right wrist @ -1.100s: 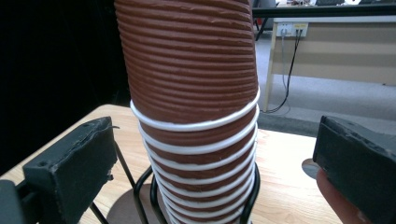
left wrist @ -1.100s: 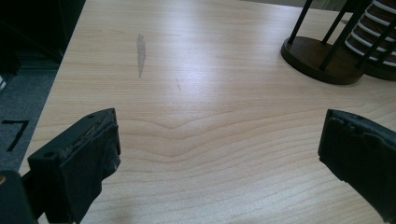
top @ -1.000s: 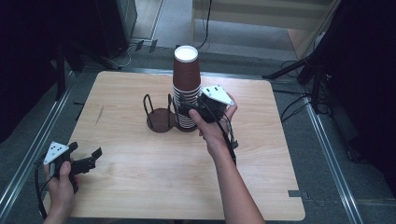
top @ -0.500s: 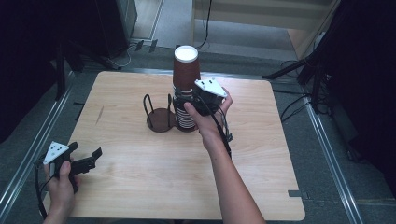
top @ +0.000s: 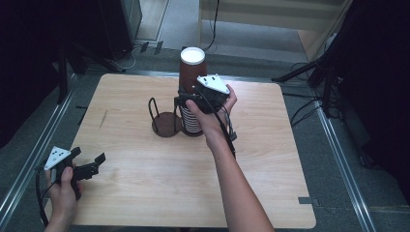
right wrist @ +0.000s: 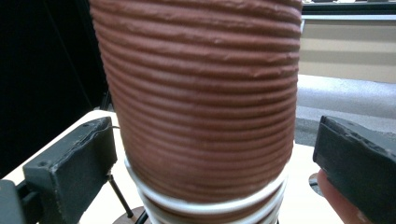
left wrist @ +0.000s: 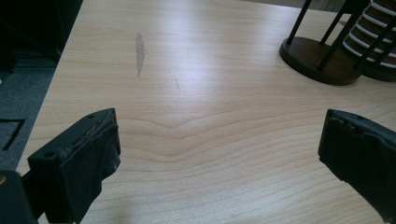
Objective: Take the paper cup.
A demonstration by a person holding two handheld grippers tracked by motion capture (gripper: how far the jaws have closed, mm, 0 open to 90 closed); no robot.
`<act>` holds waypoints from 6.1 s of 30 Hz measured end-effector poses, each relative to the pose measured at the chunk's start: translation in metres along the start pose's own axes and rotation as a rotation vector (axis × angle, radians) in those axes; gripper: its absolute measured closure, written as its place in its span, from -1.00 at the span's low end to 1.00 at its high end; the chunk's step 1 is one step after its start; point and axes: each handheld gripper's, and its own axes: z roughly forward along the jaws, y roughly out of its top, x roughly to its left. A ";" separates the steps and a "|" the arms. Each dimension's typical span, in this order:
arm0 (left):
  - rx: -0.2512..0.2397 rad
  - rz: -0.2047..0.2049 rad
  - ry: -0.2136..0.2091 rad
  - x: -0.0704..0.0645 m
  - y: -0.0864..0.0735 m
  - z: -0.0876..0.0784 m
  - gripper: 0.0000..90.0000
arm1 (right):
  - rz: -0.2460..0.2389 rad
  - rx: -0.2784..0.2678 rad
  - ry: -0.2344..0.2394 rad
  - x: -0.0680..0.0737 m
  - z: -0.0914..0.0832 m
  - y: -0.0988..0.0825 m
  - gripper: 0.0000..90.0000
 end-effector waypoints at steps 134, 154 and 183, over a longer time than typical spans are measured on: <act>0.010 0.018 0.000 -0.003 0.000 0.001 -1.00 | -0.054 -0.210 -0.136 -0.025 -0.054 0.086 -0.72; 0.008 0.020 0.002 -0.003 0.000 0.001 -1.00 | -0.081 -0.191 -0.171 -0.046 -0.068 0.054 -0.73; 0.011 0.020 0.008 -0.003 0.000 0.002 -1.00 | -0.082 -0.148 -0.188 -0.070 -0.088 0.001 -0.73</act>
